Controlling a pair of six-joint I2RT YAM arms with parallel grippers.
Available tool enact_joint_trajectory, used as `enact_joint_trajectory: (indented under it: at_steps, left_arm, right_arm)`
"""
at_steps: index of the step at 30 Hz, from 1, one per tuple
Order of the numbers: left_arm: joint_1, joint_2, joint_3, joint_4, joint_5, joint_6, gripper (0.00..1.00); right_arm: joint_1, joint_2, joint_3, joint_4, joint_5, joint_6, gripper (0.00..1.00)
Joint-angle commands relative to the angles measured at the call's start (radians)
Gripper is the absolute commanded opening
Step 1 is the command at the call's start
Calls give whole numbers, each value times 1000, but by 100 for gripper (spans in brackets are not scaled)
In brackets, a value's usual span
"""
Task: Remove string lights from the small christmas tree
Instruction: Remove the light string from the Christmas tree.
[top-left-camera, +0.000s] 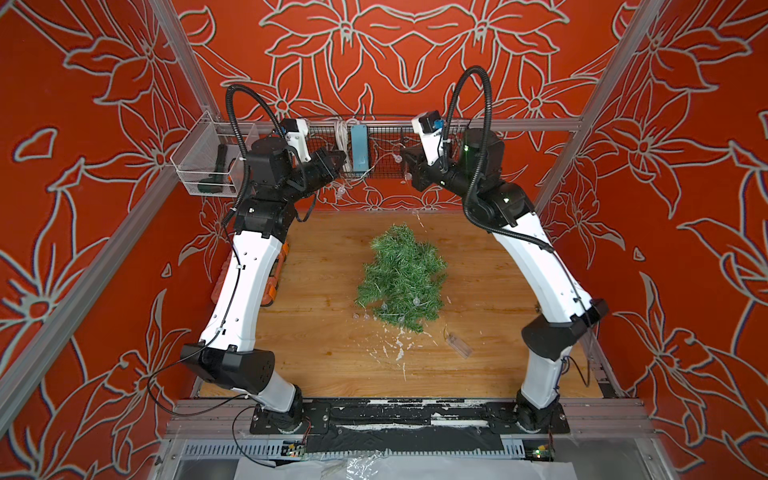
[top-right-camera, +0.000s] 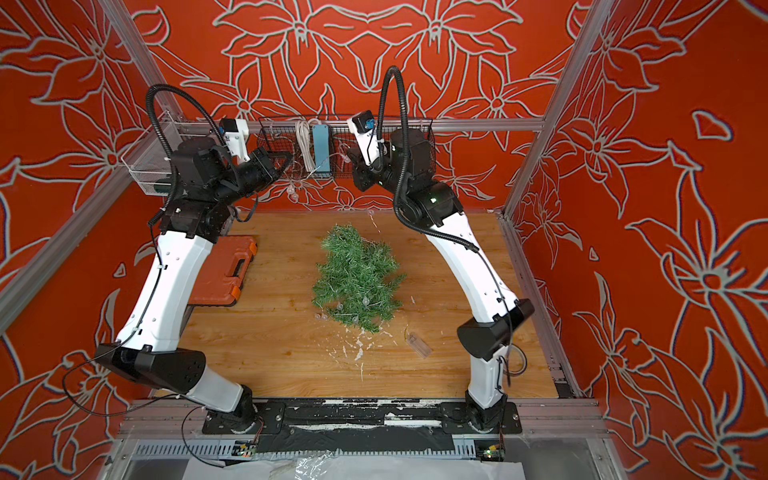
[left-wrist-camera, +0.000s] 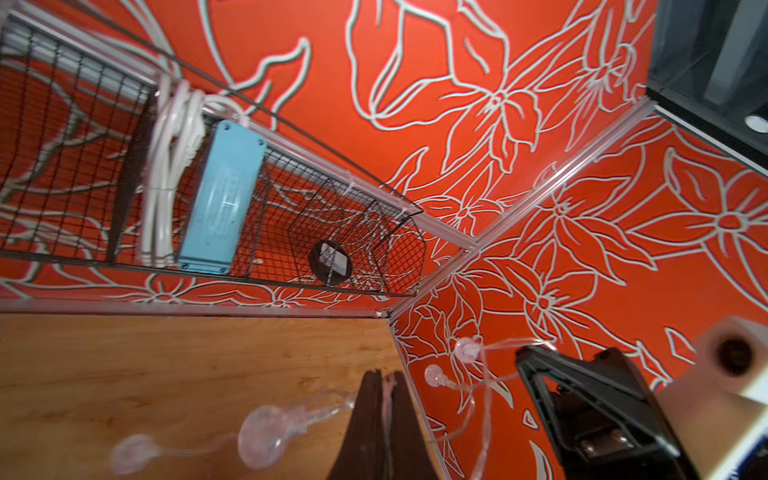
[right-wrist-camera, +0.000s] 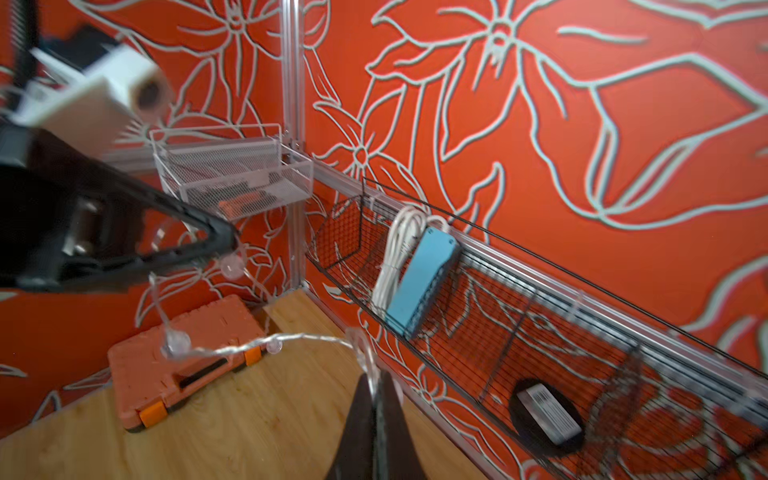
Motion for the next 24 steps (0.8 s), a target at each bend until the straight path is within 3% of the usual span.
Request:
enact_joint_trajectory:
  at_steps: [1, 3, 5, 11, 24]
  left_arm:
    - [37, -1, -86, 144, 112, -16, 0]
    - [44, 4, -128, 188, 177, -17, 6]
    - [45, 6, -165, 205, 214, -13, 13]
    - [27, -37, -422, 477, 345, -107, 37]
    - [-12, -104, -648, 798, 401, -211, 62]
  right_arm:
    - [-4, 143, 218, -120, -153, 57, 0]
    - [-4, 218, 294, -123, -176, 85, 0]
    - [-5, 237, 274, -83, -190, 110, 0]
    - [-8, 273, 257, 6, -241, 190, 0]
    - [-8, 294, 259, 7, -273, 245, 0]
